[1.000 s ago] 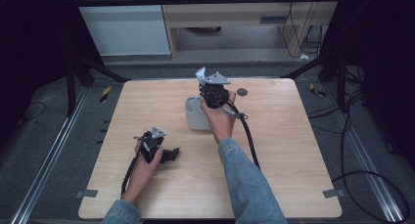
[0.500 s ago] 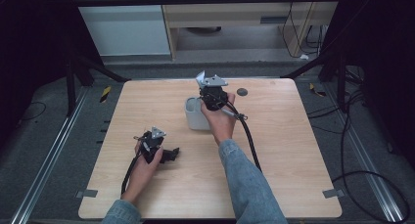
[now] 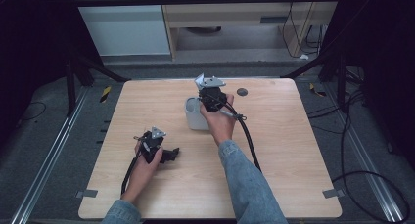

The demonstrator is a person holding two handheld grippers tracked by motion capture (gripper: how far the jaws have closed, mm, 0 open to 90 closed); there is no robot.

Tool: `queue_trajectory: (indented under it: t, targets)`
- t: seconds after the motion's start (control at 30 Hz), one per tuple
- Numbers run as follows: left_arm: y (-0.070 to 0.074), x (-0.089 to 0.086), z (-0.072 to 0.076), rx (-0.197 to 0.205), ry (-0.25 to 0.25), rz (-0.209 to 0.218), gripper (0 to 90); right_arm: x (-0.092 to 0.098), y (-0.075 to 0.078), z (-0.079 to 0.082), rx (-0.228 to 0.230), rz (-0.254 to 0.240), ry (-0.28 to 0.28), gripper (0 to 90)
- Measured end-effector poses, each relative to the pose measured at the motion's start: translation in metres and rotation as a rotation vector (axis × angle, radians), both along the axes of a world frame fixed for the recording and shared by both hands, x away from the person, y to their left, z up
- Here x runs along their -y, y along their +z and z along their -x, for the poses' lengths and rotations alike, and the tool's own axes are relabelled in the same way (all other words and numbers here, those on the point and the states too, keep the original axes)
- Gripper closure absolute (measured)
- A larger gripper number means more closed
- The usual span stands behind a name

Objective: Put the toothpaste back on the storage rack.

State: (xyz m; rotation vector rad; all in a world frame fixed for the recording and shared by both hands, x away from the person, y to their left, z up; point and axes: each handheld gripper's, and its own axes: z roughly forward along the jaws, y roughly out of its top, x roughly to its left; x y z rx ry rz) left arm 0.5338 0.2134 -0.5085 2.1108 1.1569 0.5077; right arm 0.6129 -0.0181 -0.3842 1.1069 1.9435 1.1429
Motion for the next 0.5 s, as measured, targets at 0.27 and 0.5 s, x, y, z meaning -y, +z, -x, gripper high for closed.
queue_trajectory:
  t: [0.27, 0.5]
  targets:
    - [0.0001, -0.0002, 0.0, -0.001, -0.002, -0.003, 0.0, 0.0025, -0.002, -0.0011, -0.023, 0.016, -0.001, 77.7]
    - [0.0002, -0.0002, 0.0, -0.001, -0.002, -0.003, 0.0, 0.0029, -0.0028, -0.0009, -0.041, 0.02, 0.007, 77.8]
